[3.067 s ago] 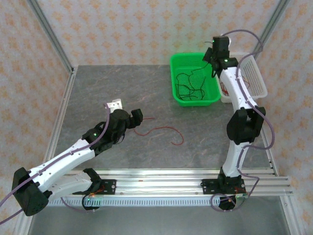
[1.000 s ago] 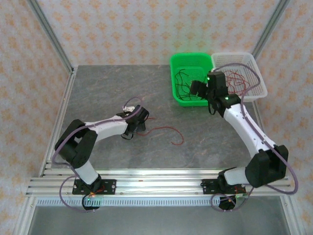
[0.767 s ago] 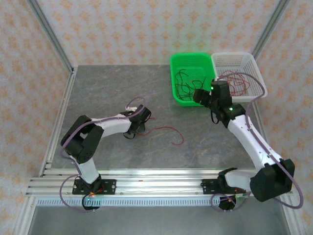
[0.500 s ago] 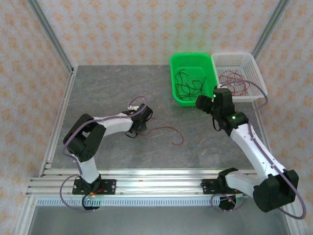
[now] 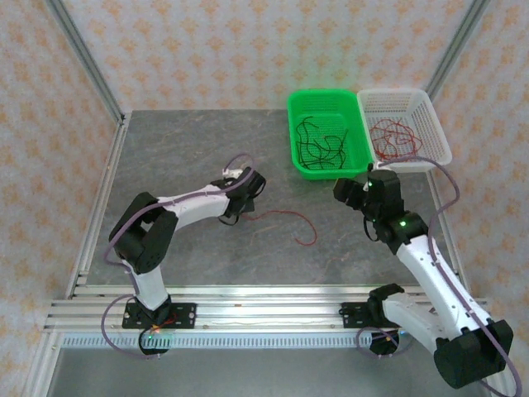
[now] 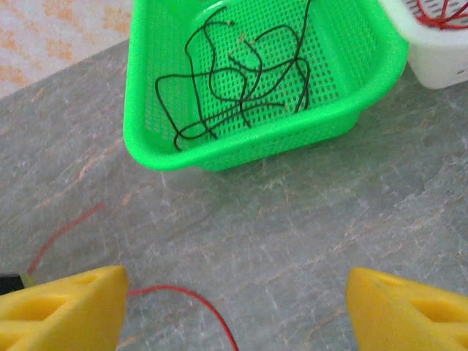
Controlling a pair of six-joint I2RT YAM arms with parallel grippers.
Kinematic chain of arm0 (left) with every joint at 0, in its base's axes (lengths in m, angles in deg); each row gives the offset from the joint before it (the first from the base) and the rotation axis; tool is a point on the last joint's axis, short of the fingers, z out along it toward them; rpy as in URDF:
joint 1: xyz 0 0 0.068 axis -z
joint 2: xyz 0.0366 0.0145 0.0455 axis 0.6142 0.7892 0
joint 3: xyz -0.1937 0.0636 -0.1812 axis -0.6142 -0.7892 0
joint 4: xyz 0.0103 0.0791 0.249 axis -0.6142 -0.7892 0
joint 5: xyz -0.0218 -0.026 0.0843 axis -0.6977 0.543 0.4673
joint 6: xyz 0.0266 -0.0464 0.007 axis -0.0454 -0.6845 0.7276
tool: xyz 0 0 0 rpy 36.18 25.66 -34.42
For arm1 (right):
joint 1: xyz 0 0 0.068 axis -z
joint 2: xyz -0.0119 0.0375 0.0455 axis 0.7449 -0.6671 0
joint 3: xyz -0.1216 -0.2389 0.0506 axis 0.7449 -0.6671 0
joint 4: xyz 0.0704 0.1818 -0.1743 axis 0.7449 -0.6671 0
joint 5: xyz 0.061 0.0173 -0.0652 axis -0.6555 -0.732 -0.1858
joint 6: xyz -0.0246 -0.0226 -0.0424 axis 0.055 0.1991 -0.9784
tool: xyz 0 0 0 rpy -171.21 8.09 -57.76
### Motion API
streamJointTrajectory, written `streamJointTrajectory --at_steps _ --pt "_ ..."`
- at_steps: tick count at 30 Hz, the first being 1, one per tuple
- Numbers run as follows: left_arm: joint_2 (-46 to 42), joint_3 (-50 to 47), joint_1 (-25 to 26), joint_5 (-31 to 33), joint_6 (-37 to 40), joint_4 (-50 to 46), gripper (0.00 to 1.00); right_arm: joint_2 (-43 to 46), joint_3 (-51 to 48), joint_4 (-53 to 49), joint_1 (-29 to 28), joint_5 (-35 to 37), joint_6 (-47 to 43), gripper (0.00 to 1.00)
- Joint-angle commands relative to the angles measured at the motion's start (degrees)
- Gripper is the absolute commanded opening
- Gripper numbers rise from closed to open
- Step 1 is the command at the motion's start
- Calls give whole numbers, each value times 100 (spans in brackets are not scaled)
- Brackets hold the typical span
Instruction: Untangle the cables
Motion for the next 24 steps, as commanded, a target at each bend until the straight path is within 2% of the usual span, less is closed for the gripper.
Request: streamJointTrajectory --at_steps 1,2,6,9,16,20,24 --pt "-461 828 263 374 272 -606 0 318 -174 271 -1 -476 -475 78" --pt "-482 1032 316 387 318 -727 0 423 -225 428 -4 -697 -549 78" --pt "-550 1762 541 390 469 -1116 0 844 -458 1362 -16 -2373 -777 77" --pt "-628 2146 663 384 506 -1306 0 1047 -508 1700 -15 -2875 -922 77" --pt "-822 2863 933 337 519 -1563 0 1126 -525 2238 -47 -3312 -1065 76" --pt "-855 3204 1054 274 519 -1665 0 960 -265 2169 -104 -3444 -1464 76" --pt "-871 3523 1148 251 671 -1773 0 505 185 2061 -739 -2963 -1986 76"
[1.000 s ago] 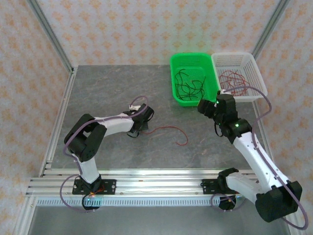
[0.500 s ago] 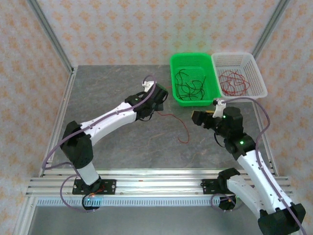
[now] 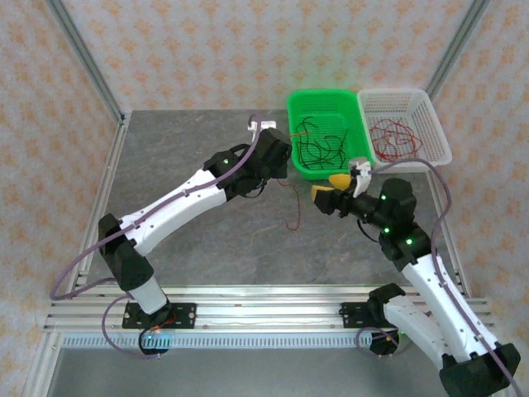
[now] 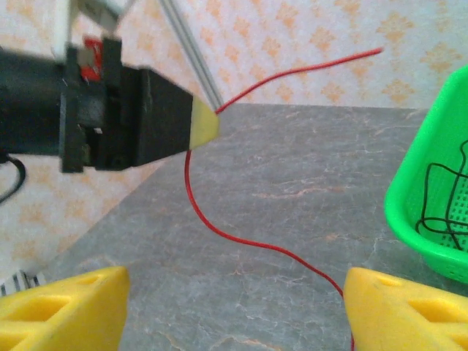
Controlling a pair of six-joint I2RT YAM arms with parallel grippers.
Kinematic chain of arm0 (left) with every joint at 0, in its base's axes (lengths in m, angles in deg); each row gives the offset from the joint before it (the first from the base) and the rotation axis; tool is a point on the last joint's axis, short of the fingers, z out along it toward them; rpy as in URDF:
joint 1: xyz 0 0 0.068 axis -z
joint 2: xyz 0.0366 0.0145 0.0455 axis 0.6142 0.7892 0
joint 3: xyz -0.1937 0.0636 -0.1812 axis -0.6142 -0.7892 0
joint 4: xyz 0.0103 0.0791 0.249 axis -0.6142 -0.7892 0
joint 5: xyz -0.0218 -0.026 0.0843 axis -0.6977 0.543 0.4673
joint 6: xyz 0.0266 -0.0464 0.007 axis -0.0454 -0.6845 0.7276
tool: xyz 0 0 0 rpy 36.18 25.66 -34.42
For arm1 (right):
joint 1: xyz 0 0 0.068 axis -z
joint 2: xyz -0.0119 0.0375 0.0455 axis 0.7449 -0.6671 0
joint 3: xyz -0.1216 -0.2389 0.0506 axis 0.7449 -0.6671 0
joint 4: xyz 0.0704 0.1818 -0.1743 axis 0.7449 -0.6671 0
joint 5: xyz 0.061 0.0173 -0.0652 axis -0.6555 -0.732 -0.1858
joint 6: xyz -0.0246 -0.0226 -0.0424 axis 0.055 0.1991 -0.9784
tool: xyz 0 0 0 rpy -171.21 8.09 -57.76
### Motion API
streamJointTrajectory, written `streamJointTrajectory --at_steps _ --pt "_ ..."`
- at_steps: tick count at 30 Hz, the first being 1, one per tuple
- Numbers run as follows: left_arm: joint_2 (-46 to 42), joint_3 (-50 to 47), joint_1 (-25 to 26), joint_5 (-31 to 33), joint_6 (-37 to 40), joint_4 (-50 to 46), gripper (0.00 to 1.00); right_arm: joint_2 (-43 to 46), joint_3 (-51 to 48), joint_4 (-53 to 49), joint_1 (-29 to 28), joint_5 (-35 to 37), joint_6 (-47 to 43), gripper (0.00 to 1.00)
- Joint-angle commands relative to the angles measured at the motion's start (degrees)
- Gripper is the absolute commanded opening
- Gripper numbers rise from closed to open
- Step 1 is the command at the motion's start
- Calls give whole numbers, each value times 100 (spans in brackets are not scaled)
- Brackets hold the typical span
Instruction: Untangle the cables
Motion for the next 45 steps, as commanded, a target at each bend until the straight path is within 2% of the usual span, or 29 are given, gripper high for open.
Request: streamJointTrajectory --at_steps 1,5,12,15,16,19,22,23,25,26,27,30,32,34,36,45 --pt "-229 373 67 57 194 -299 0 -336 548 150 -544 327 -673 76" --pt "-272 636 139 23 202 -336 0 -1105 1056 119 -1050 765 -1123 76" --pt "-429 801 263 -39 217 -311 0 -2149 1683 235 -1283 1065 -1467 76" --pt "-495 785 272 19 197 -299 0 -2386 1821 304 -1375 1095 -1498 72" --pt "-513 783 272 36 186 -301 0 -2384 1856 315 -1398 1133 -1488 68" --pt "-572 740 275 48 174 -268 0 -2643 1964 306 -1419 1268 -1410 47" --pt "-656 648 281 92 157 -212 0 -2666 2008 293 -1429 1390 -1327 19" --pt "-677 626 281 128 148 -198 0 -2652 2017 289 -1429 1428 -1308 3" --pt "-725 601 281 237 126 -196 0 -2613 2033 265 -1429 1527 -1269 0" --pt "-754 571 281 306 115 -183 7 -2591 2056 245 -1429 1595 -1266 0" --pt "-805 516 281 385 107 -126 19 -2587 2098 185 -1429 1739 -1234 0" --pt "-1104 132 281 585 109 203 64 -2611 2301 -19 -1421 2394 -1218 0" --pt "-1373 -215 281 692 121 471 82 -2664 2477 -149 -1348 2833 -1241 0" --pt "-1640 -554 281 798 162 711 88 -2769 2756 -296 -1126 2992 -1244 0" --pt "-1890 -843 278 936 162 842 90 -2931 3138 -483 -779 3005 -1234 0" --pt "-2649 -1742 272 1374 149 1070 91 -4020 5032 -713 892 3161 -1280 0"
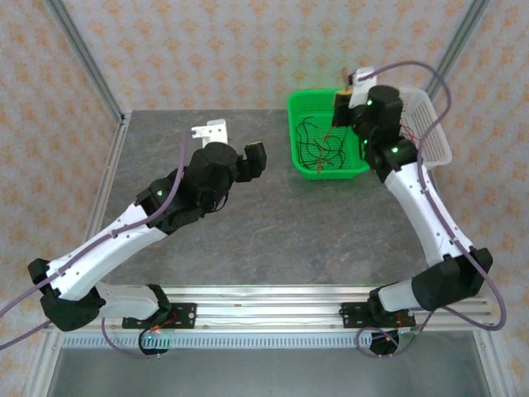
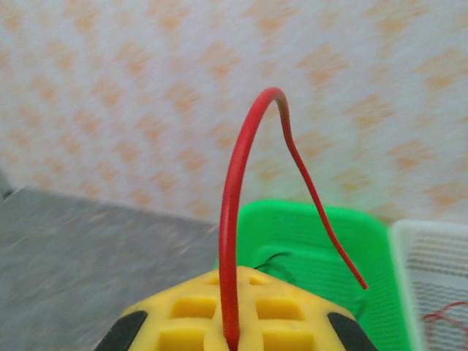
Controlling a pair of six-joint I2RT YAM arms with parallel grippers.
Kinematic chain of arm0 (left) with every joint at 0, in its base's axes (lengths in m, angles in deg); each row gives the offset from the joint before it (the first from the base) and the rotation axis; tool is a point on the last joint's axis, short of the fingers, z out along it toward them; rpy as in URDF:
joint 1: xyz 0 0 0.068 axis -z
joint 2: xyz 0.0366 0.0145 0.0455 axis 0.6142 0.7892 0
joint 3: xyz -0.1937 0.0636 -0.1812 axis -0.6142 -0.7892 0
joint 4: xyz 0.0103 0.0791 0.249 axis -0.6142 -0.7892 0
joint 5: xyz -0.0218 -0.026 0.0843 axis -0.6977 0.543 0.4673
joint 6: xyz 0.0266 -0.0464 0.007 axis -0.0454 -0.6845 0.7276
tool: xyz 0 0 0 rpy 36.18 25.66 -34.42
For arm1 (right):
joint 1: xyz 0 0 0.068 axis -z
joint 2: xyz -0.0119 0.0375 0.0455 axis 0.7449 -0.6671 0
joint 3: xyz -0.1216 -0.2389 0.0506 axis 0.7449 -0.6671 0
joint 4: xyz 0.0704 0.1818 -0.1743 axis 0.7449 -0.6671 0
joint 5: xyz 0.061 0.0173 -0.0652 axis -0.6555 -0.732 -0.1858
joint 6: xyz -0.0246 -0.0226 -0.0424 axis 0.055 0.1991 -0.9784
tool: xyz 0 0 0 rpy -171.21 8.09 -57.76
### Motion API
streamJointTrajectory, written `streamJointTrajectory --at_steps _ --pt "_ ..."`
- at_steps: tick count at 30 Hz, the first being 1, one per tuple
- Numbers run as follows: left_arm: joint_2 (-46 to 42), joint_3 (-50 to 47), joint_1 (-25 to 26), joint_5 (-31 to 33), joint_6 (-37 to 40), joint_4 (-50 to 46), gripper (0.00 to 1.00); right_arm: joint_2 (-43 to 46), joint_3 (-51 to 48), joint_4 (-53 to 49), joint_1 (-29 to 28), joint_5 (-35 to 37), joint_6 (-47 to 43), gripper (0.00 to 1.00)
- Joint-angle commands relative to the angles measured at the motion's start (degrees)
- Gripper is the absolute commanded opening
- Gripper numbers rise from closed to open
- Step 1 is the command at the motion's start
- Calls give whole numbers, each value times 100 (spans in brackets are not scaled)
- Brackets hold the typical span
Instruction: Untangle the cables
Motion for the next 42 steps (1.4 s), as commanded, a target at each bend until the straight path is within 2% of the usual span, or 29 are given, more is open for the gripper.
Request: streamJointTrajectory --at_steps 1,7,14,23,29,37,42 --pt "-281 -308 5 355 30 278 91 -438 741 -88 523 277 30 0" --pt "-618 -648 5 515 66 408 91 -1680 2143 -108 1320 328 139 0" --pt "-974 -984 5 742 37 483 90 -3051 3530 -382 1960 488 343 0" --pt "-1459 -1401 5 1003 -21 419 90 -4029 3754 -328 2543 717 674 0" --pt "-1526 -1410 5 1182 -18 318 90 -4603 3523 -467 2610 739 657 0" --pt "-1350 -1321 5 1205 -214 205 90 -5869 4423 -1786 2610 508 977 2" --pt "-1234 -1360 5 1125 -262 190 90 -6158 4400 -2062 2610 200 1298 7"
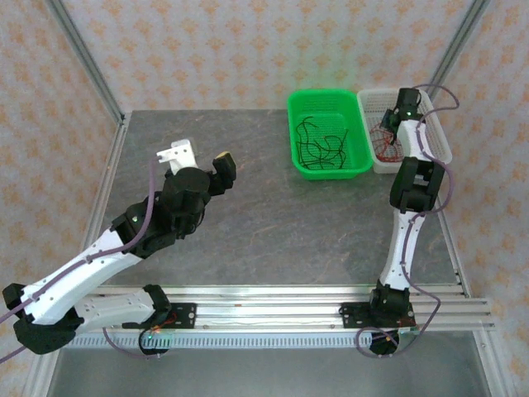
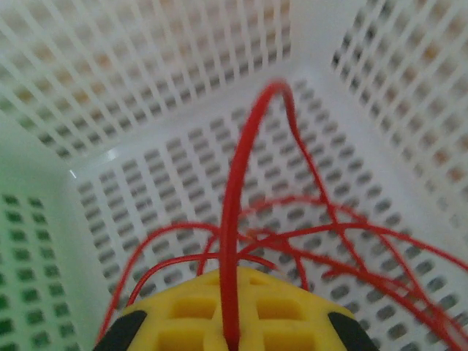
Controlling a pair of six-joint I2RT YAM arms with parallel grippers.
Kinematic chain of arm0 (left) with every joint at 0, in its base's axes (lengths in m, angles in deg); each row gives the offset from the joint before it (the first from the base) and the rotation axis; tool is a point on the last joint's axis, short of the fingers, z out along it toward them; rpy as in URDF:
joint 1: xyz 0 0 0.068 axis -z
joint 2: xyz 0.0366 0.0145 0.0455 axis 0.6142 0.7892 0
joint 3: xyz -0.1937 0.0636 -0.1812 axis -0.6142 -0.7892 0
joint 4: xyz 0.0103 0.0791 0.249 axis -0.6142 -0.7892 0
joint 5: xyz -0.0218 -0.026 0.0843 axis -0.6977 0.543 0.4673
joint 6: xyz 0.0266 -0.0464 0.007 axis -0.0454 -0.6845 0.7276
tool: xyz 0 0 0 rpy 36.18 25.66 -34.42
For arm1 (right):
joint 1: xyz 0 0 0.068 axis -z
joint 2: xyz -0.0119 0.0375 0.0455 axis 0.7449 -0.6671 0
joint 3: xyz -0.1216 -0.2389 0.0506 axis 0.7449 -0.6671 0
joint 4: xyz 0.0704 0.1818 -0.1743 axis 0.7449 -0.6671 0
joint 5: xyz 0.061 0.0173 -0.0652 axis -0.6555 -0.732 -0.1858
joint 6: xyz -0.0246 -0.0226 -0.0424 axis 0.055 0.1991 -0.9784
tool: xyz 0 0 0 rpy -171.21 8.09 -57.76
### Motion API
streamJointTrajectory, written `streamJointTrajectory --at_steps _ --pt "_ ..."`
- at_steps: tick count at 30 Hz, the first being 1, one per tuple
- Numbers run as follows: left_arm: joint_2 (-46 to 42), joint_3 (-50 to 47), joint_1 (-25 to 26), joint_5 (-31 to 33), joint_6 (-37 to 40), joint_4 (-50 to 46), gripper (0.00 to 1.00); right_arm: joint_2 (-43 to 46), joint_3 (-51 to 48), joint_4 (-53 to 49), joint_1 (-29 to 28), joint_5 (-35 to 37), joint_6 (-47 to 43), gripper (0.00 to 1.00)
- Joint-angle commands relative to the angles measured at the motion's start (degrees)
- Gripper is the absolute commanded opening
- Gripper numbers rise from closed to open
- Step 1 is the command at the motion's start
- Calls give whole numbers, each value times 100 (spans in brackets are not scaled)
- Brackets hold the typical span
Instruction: Untangle the cables
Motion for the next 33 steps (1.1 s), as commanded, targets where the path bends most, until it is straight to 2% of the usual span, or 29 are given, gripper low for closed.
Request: streamJointTrajectory --at_steps 1,5,13,20,24,25,29,33 --pt "51 -5 5 78 -110 -107 90 7 128 -441 -10 -226 343 9" --pt "98 -48 5 41 -158 -130 90 87 139 -542 -12 -264 476 25" --pt "214 -66 5 124 -276 -342 91 631 390 -790 -12 -132 567 75" --pt "310 -118 -13 209 -433 -588 93 1108 728 -1117 -10 299 557 87" --pt "442 -111 -280 127 -644 -910 93 1479 729 -1241 -10 465 592 95" --pt "473 -147 -400 37 -667 -954 93 1598 716 -1280 -14 498 599 100" --pt "426 -477 -838 -425 -608 -717 93 1958 632 -1354 -13 702 596 100" --pt "364 -766 -961 -575 -506 -423 93 2208 447 -1406 -10 1068 518 100"
